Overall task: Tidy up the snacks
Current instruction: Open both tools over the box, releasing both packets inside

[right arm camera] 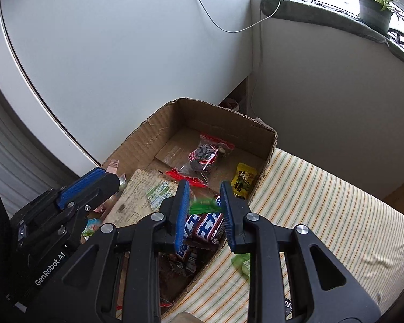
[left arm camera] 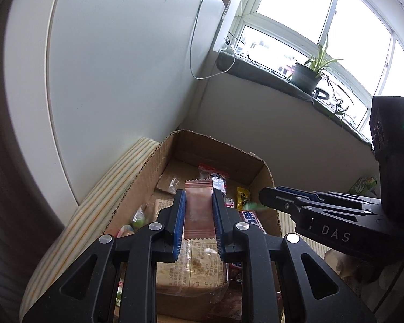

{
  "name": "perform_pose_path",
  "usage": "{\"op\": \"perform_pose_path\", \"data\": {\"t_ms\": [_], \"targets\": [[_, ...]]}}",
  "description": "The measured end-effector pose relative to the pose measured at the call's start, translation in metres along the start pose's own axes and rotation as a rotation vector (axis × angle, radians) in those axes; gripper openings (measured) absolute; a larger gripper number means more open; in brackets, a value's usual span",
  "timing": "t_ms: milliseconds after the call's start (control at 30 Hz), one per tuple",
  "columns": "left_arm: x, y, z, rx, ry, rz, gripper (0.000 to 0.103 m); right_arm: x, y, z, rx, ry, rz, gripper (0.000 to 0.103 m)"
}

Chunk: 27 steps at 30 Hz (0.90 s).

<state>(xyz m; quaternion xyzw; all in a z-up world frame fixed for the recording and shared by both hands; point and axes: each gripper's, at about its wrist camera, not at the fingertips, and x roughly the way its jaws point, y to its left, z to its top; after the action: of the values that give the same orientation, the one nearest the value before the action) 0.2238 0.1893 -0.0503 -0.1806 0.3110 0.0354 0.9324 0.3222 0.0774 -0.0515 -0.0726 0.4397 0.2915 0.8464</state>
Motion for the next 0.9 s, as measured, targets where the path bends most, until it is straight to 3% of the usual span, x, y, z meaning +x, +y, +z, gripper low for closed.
{"op": "perform_pose_path", "data": {"t_ms": [100,200,300,367,433,567,900], "targets": [[0.000,0.001,-0.001,0.001,0.006,-0.003,0.019,-0.002,0.002,-0.001,-0.010,-0.004,-0.017,0.025],[-0.002,0.001,-0.002,0.004,-0.003,0.013,0.033,-0.006,0.002,-0.001,-0.001,-0.014,-0.020,0.025],[-0.003,0.001,-0.002,0.006,-0.004,0.006,0.034,-0.011,0.001,-0.001,-0.003,-0.018,-0.024,0.025],[-0.002,0.000,-0.002,0.006,-0.005,0.006,0.041,-0.013,-0.001,-0.002,-0.001,-0.018,-0.028,0.026],[-0.001,0.001,-0.002,0.008,-0.003,-0.001,0.043,-0.015,-0.003,-0.003,0.005,-0.019,-0.026,0.029],[-0.001,0.000,-0.003,0.017,-0.007,0.002,0.043,-0.024,-0.010,-0.005,0.014,-0.049,-0.038,0.055],[-0.002,0.007,-0.002,-0.005,-0.010,-0.005,0.046,-0.048,-0.065,-0.021,0.108,-0.076,-0.083,0.058]]}}
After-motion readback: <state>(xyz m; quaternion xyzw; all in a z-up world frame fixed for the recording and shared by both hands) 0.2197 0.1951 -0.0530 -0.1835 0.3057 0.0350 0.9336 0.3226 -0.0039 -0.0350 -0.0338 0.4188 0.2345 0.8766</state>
